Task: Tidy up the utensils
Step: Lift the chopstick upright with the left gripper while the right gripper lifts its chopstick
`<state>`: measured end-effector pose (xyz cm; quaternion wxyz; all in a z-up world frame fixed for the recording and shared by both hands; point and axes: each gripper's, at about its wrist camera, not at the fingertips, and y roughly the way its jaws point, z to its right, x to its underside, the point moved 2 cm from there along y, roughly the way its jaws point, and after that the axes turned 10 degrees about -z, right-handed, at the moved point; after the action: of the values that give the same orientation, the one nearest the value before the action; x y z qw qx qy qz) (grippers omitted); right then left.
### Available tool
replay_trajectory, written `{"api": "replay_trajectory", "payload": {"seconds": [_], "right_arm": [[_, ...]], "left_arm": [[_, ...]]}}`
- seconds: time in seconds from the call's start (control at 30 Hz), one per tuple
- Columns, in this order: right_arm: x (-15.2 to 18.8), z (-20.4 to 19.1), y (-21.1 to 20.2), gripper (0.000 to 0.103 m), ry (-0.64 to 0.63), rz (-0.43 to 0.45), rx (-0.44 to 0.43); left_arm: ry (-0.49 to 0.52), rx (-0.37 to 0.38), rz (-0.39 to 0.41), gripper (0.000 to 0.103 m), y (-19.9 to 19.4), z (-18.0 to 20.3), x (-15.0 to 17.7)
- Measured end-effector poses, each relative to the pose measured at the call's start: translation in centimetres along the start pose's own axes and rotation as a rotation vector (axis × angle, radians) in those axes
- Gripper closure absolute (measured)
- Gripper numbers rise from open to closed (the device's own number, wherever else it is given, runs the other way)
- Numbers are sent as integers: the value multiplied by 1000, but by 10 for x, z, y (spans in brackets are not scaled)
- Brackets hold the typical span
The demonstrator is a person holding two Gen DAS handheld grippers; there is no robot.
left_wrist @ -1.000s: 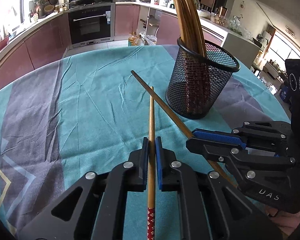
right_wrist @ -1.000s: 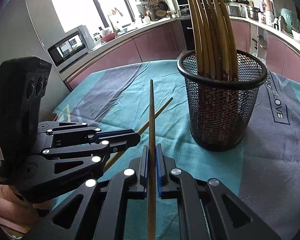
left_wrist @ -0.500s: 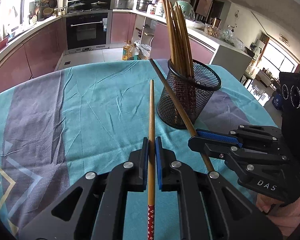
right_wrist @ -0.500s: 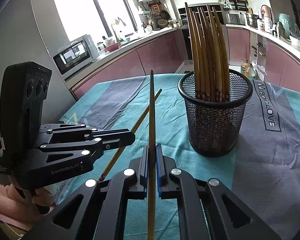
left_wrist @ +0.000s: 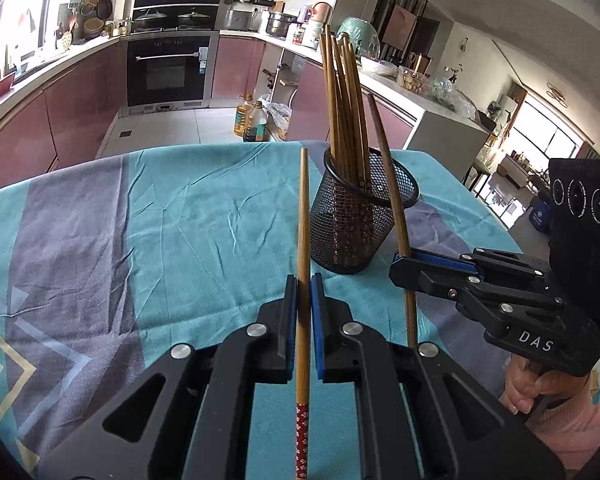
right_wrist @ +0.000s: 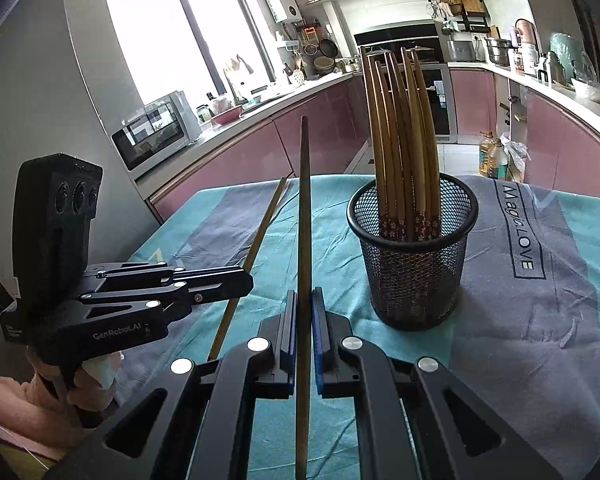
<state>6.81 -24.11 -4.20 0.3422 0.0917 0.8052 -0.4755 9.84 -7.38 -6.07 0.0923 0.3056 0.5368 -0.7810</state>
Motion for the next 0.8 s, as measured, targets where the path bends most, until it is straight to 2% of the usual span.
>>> {"api": "replay_trajectory", "payload": {"seconds": [0.8], "right_arm": [[-13, -4, -28, 97, -15, 79, 14]], "left_arm": [[22, 36, 47, 96, -22, 3, -9]]}}
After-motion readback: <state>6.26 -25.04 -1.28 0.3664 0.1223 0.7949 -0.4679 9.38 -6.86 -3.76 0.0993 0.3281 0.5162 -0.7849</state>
